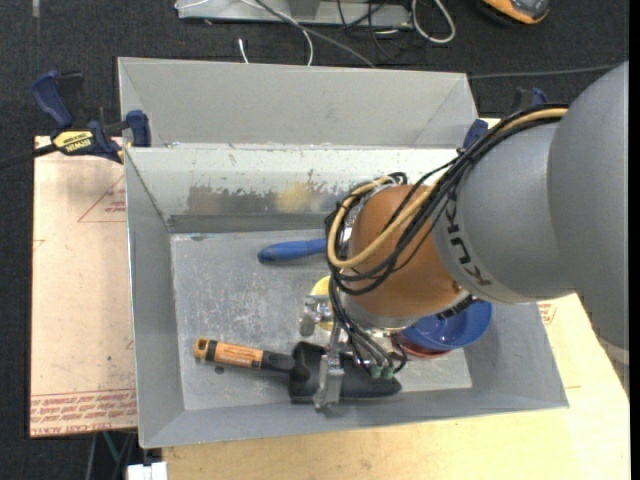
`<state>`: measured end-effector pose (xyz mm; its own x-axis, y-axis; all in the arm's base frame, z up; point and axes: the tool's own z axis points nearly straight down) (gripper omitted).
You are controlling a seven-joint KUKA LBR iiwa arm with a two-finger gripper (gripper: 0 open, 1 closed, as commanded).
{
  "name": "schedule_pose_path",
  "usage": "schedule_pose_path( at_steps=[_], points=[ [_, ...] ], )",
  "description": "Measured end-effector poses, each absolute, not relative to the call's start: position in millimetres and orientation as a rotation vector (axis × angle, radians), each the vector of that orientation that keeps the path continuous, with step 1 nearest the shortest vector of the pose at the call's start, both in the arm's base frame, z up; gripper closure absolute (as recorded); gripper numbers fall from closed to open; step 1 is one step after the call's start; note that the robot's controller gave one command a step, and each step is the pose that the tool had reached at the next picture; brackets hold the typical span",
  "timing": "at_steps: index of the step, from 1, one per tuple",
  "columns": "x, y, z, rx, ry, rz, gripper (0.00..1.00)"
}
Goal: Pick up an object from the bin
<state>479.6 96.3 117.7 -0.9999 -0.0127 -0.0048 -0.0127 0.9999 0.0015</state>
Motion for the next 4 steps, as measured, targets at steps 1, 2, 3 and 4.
schedule_pose_path(
  at_steps=[1, 2, 3, 4],
  points=[
    [479.7, 85, 99, 0.655, 3.064, 0.009, 0.00],
    [481.1, 112, 71, 0.431, 3.098, 0.008, 0.00],
    [483.3, 114, 71, 0.302, 3.117, 0.008, 1.00],
    [484.2, 115, 71, 0.278, 3.119, 0.008, 1.00]
  ],
)
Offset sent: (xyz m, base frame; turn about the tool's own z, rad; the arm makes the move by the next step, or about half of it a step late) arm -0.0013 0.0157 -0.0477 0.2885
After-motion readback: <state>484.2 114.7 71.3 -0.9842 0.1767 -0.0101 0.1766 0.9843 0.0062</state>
